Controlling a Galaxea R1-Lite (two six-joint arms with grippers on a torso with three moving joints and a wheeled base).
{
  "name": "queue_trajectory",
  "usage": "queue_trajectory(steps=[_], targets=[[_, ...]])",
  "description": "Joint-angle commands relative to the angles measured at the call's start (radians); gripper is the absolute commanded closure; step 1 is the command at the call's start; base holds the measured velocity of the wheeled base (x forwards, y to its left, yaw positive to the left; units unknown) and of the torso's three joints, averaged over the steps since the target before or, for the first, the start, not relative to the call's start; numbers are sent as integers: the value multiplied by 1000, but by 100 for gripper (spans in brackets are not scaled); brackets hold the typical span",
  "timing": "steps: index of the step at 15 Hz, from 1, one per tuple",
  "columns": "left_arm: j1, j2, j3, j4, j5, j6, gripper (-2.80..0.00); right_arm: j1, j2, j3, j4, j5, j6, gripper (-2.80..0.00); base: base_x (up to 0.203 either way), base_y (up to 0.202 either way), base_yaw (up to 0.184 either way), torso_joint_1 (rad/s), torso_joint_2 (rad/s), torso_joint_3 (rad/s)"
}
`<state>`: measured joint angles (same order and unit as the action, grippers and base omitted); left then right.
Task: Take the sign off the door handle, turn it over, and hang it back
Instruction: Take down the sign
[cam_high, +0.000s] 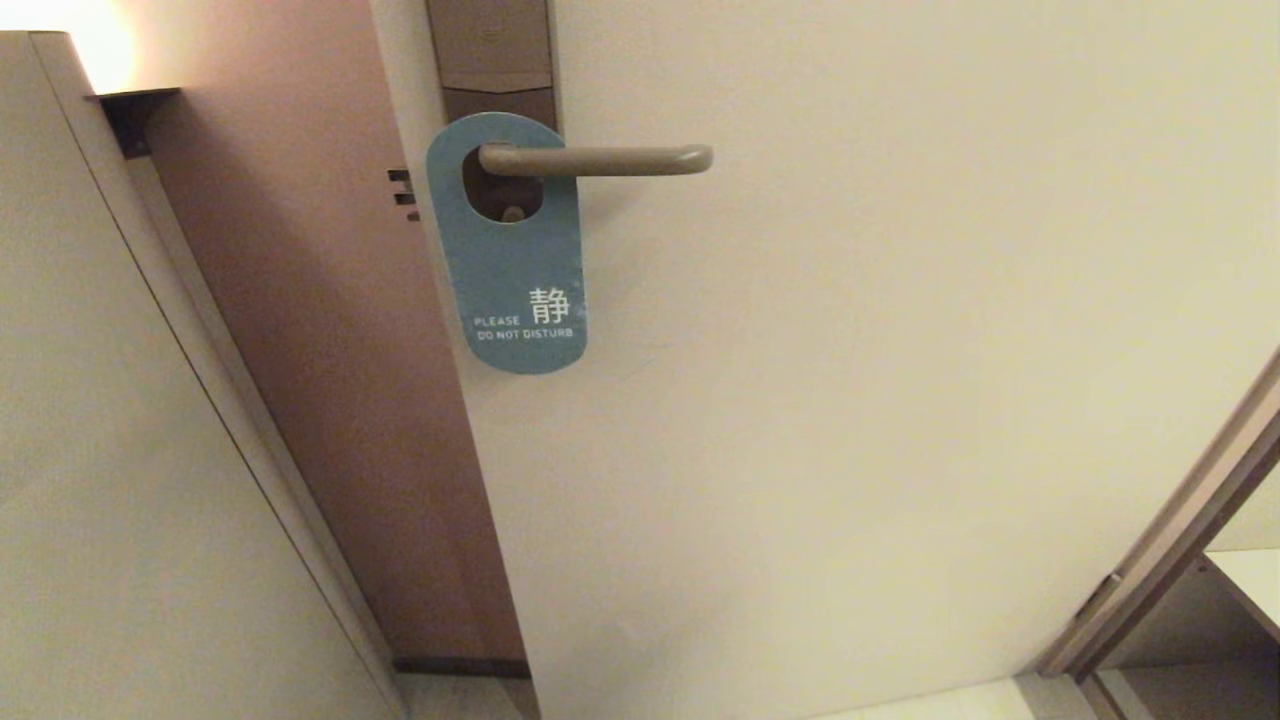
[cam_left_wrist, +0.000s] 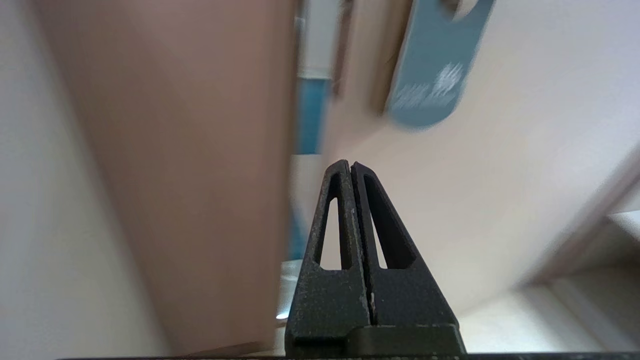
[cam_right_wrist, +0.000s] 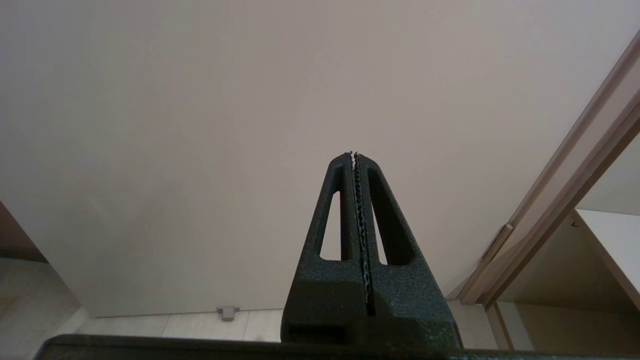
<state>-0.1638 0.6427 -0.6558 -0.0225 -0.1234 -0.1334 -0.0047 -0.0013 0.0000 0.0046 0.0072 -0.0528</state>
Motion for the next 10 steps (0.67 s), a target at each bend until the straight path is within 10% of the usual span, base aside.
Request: queue_trajectory(steps=[1, 10], targets=[[-6, 166, -71, -9, -36, -35, 0, 0, 1, 0, 0, 0, -1, 0, 0, 0, 0, 0, 0, 0], [4, 560, -176, -290, -594, -17, 0, 0, 1, 0, 0, 0, -1, 0, 0, 0, 0, 0, 0, 0]])
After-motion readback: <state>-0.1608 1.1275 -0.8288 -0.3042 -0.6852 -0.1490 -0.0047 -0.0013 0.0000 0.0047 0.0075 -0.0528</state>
